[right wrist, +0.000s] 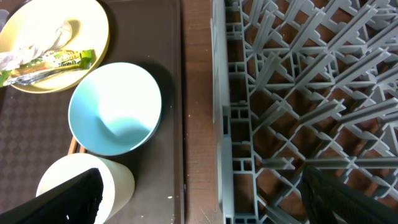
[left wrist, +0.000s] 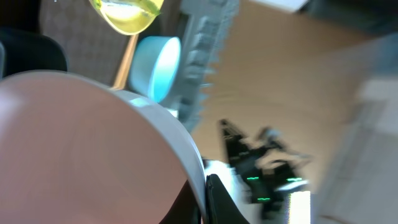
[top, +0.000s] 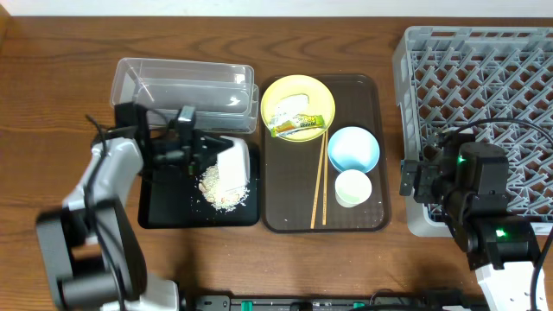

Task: Sort waste into correct bins and load items into the dishwasher rack
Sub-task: 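Set the emptied pink bowl back on the brown tray, release, then grasp the tissue and green wrapper on the yellow plate with left gripper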

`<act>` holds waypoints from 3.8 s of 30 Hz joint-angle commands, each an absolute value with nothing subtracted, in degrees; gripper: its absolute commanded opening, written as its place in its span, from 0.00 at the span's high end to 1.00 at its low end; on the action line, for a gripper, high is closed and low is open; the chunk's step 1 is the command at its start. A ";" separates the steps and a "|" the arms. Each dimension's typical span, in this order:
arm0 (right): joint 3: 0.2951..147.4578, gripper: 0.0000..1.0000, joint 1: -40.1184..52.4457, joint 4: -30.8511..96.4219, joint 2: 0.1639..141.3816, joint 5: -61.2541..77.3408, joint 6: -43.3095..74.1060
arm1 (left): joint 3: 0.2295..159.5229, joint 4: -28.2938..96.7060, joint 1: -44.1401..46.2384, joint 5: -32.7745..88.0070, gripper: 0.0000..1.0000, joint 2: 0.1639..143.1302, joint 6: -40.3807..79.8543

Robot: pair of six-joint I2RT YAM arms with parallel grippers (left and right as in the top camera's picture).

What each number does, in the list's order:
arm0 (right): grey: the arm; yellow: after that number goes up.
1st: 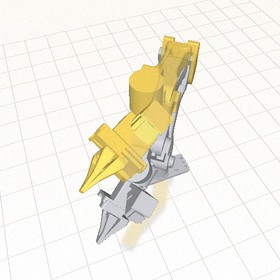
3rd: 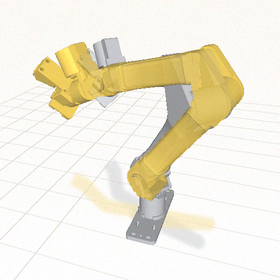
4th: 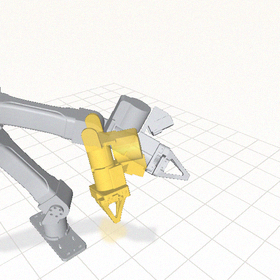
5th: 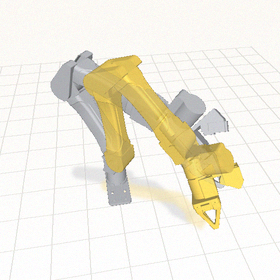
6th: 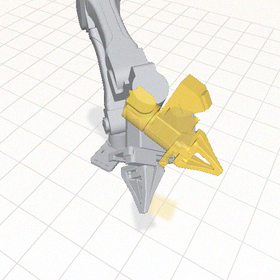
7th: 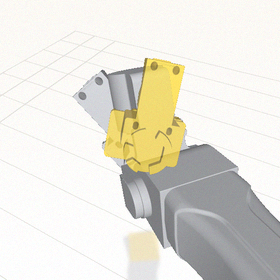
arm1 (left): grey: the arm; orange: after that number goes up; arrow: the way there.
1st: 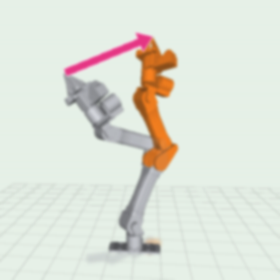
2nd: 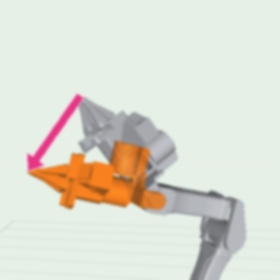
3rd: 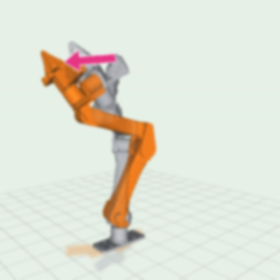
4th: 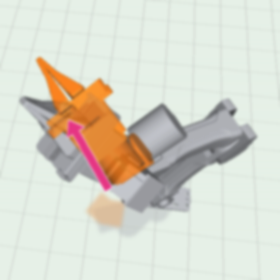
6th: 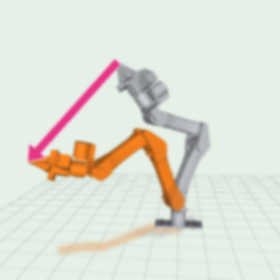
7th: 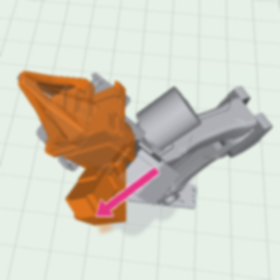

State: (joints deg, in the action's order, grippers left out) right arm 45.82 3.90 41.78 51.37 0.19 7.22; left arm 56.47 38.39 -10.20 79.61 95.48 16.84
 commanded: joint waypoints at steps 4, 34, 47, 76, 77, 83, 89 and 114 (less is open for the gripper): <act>47.13 0.02 4.14 41.76 51.40 0.25 7.64 | 57.01 32.75 5.65 51.59 0.94 81.34 15.07; 47.13 0.02 4.16 41.82 52.14 0.25 7.66 | 56.97 18.28 42.72 7.14 0.72 96.62 15.05; 47.13 0.02 4.14 41.78 52.14 0.25 7.66 | 60.84 16.38 36.01 3.38 0.42 87.31 12.38; 47.13 0.02 4.16 42.15 52.14 0.27 7.66 | 72.36 0.91 28.40 3.33 0.36 113.69 -6.87; 47.13 0.02 4.16 42.26 52.14 0.27 7.66 | 72.36 0.62 28.40 3.33 0.36 114.59 -6.85; 47.13 0.02 4.16 42.44 52.14 0.27 7.66 | 72.34 1.04 28.40 3.33 0.48 117.36 -6.85; 47.13 0.02 4.16 42.46 52.14 0.27 7.66 | 72.36 0.34 28.34 3.33 0.87 117.08 -6.85; 47.13 0.02 4.14 42.44 52.14 0.27 7.66 | 72.34 13.10 16.82 -10.94 0.94 98.59 -3.73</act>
State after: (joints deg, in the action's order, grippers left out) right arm 46.00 3.90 42.41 52.12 0.19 7.22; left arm 72.27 12.47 18.87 -9.37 98.28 -4.47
